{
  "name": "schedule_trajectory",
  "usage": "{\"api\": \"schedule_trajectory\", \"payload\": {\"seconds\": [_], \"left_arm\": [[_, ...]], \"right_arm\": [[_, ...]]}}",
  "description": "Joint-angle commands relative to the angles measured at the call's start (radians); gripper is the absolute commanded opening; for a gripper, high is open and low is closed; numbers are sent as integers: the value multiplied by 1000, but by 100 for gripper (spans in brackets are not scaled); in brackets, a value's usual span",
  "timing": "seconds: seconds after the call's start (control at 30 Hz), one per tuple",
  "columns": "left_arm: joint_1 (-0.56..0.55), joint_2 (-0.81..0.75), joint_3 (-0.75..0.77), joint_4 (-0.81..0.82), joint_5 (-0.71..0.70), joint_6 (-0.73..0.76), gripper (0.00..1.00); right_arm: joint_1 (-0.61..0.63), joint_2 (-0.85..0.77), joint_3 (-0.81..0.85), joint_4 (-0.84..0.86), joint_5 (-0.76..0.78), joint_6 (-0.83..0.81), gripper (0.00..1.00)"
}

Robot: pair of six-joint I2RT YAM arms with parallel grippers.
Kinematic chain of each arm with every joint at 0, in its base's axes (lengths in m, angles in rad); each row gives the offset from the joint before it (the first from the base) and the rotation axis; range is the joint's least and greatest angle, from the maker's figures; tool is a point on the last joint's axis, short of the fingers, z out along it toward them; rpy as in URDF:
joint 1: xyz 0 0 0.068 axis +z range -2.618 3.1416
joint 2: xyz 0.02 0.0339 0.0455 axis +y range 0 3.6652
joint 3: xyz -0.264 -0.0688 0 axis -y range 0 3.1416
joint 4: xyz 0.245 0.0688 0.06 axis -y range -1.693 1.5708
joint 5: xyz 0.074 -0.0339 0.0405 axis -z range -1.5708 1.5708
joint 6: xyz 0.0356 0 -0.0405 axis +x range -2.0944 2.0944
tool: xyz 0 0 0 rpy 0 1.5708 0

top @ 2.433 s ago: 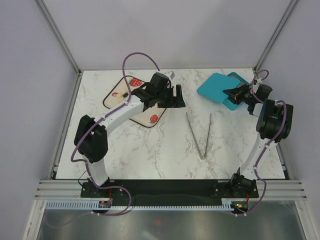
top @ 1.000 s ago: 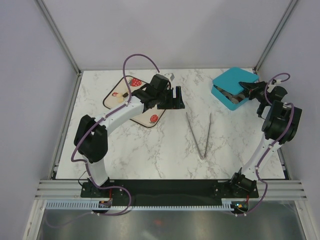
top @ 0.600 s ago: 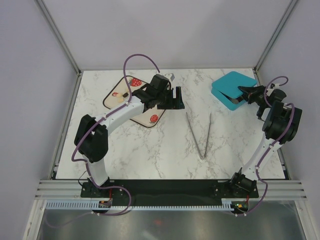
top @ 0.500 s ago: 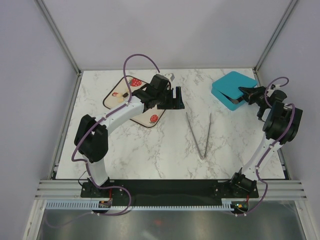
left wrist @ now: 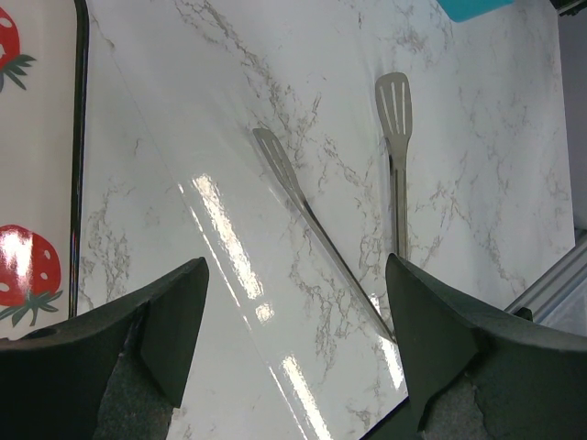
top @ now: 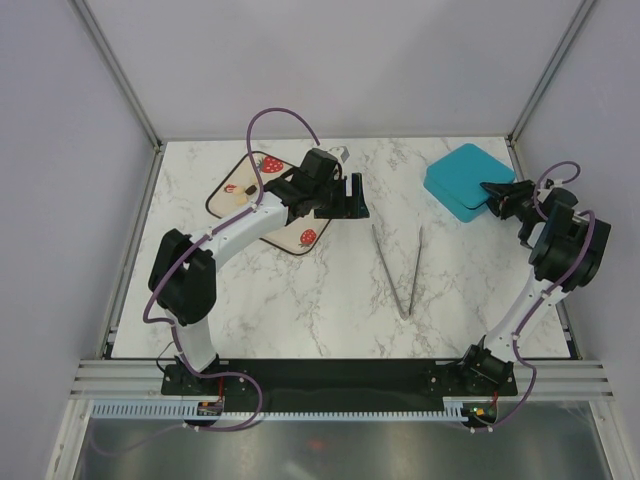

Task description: Pack the chocolate

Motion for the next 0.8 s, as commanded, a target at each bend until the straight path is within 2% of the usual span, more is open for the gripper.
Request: {"api": "schedule_trajectory", "payload": {"seconds": [0.0, 0.07, 0.2, 0.63, 0.77], "left_arm": [[4, -32, 0, 38, -12, 35, 85], [4, -38, -6, 38, -14, 36, 85], [4, -51, -18, 38, -25, 42, 85], [4, -78, -38, 39, -25, 44, 85], [4, -87, -47, 38, -31, 48, 86]], "right_arm": [[-7, -63, -14, -81, 35, -106, 44], [-16, -89, -19, -116, 50, -133, 45], [-26, -118, -7, -298, 105, -248, 45], [-62, -198, 35, -647, 245, -443, 45], [-64, -239, 76, -779, 312, -486, 49]]}}
